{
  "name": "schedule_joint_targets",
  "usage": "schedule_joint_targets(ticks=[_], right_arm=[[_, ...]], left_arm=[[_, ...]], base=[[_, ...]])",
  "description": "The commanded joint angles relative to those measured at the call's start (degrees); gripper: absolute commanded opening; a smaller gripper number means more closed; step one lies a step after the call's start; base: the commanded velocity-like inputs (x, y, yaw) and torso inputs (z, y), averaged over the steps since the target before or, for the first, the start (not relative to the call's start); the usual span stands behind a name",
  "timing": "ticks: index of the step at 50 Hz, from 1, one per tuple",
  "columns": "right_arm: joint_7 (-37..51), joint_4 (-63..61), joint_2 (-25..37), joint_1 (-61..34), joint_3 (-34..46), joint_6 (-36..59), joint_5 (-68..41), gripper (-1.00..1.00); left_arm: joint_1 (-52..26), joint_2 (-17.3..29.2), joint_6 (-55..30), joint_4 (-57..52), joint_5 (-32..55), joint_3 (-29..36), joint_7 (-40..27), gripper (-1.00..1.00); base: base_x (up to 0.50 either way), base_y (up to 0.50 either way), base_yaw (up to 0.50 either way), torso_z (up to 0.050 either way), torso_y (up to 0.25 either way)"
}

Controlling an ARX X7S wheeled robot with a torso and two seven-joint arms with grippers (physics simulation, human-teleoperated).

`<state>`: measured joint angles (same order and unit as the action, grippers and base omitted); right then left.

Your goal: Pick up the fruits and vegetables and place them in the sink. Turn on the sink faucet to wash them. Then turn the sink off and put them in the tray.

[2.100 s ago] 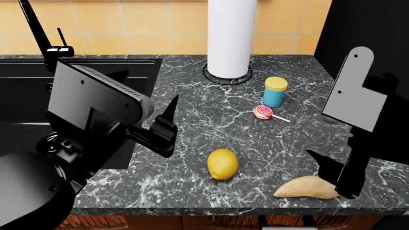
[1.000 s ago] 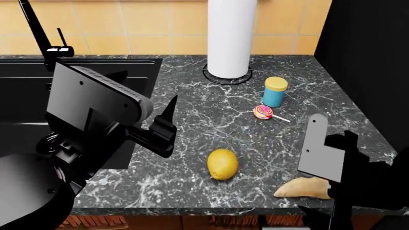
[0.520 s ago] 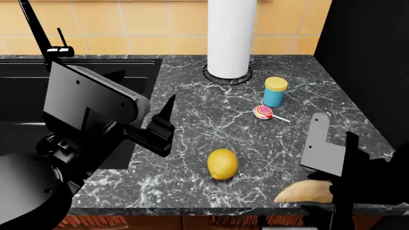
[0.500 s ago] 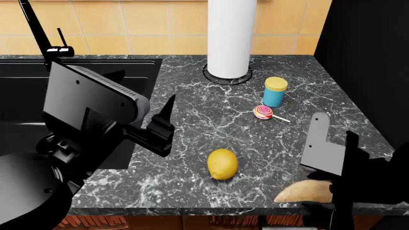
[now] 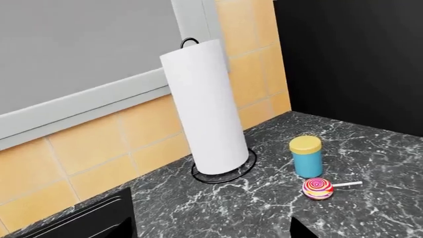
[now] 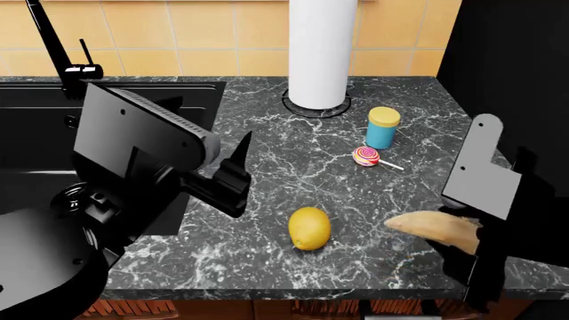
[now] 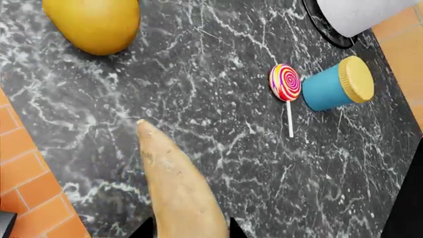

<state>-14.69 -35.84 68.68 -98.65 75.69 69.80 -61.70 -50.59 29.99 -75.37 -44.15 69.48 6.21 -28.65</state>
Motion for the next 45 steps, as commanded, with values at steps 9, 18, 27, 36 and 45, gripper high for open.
schedule_joint_targets(ticks=[9,18,27,36,45], right_arm=[[21.30,6.91,-1.40,-5.28,-12.13,1.10,-10.17,-1.00],[27.96,10.06,-3.10,-5.17,-14.08,0.32,-10.99,-1.00],[30.73,10.44,-4.71,-5.74,-14.27,1.64,-11.01,-1.00],[31.30,10.94,-5.47,-4.86,-13.76,1.54,-10.73,-1.00],[30.88,10.81,-5.50,-4.48,-13.57,1.22,-10.53,-1.00]], left_arm=[[-7.55,-0.17,-1.32,4.35,-2.74,13.62,12.05,1.00],[-13.16,-2.20,-5.68,8.37,9.51,11.82,11.80,1.00],[-14.57,-3.46,-5.71,13.68,19.31,10.41,7.21,1.00],[-12.75,-4.27,-5.47,14.61,19.32,13.09,5.56,1.00],[-10.50,-4.45,-4.82,13.59,12.26,17.73,8.39,1.00]], base=[[0.00,0.00,0.00,0.000,0.000],[0.00,0.00,0.00,0.000,0.000],[0.00,0.00,0.00,0.000,0.000],[0.00,0.00,0.00,0.000,0.000],[0.00,0.00,0.00,0.000,0.000]])
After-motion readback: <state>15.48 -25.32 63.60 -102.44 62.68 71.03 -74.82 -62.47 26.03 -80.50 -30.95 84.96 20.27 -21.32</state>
